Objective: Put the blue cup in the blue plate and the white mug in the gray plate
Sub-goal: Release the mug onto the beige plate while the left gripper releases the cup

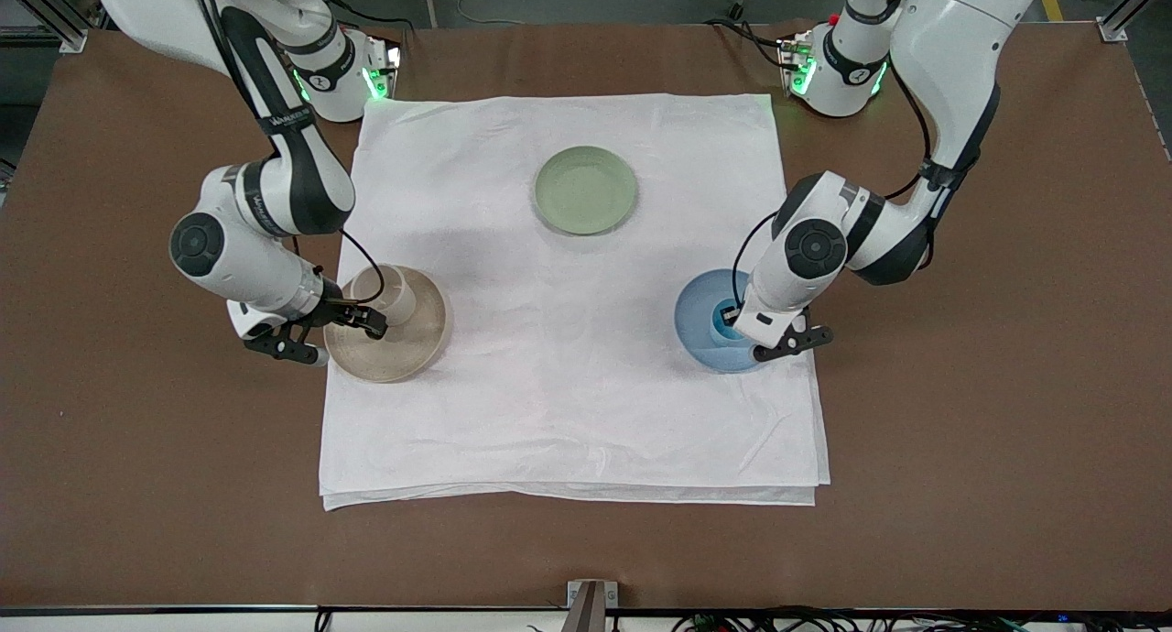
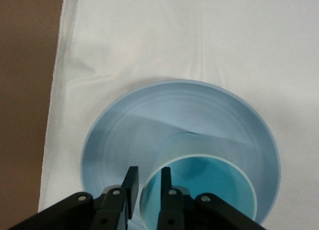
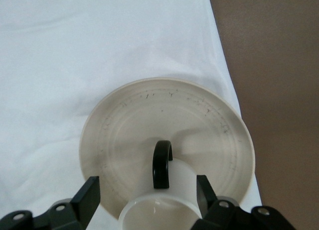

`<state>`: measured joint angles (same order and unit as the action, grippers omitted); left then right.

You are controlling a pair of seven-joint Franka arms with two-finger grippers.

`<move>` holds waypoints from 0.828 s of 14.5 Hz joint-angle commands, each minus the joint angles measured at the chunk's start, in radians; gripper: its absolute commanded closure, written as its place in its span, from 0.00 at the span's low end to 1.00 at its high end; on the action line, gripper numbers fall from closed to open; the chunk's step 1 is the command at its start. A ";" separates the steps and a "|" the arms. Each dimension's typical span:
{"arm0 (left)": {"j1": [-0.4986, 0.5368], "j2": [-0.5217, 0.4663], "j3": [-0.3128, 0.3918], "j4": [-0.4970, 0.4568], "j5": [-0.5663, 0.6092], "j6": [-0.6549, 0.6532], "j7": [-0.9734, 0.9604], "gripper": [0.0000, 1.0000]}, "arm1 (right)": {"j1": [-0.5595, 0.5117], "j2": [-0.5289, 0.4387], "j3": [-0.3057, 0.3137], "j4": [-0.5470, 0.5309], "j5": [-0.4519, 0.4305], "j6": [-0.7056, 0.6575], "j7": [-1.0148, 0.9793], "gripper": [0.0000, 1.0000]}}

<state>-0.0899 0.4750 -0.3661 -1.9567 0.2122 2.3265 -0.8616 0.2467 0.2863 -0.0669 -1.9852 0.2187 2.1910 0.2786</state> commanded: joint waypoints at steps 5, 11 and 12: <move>0.015 -0.199 0.004 0.221 0.012 -0.273 -0.016 0.00 | -0.161 -0.016 -0.011 0.503 -0.222 -0.634 -0.287 0.00; 0.126 -0.242 0.010 0.550 0.010 -0.668 0.319 0.00 | -0.265 -0.013 -0.011 0.732 -0.286 -0.829 -0.398 0.00; 0.160 -0.258 0.009 0.550 0.007 -0.682 0.379 0.00 | -0.273 -0.013 -0.010 0.732 -0.265 -0.836 -0.394 0.00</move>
<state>0.0257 0.2239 -0.3508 -1.4425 0.2130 1.6959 -0.5835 0.0020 0.2519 -0.0916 -1.2882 -0.0454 1.3793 -0.1144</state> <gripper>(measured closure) 0.000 0.000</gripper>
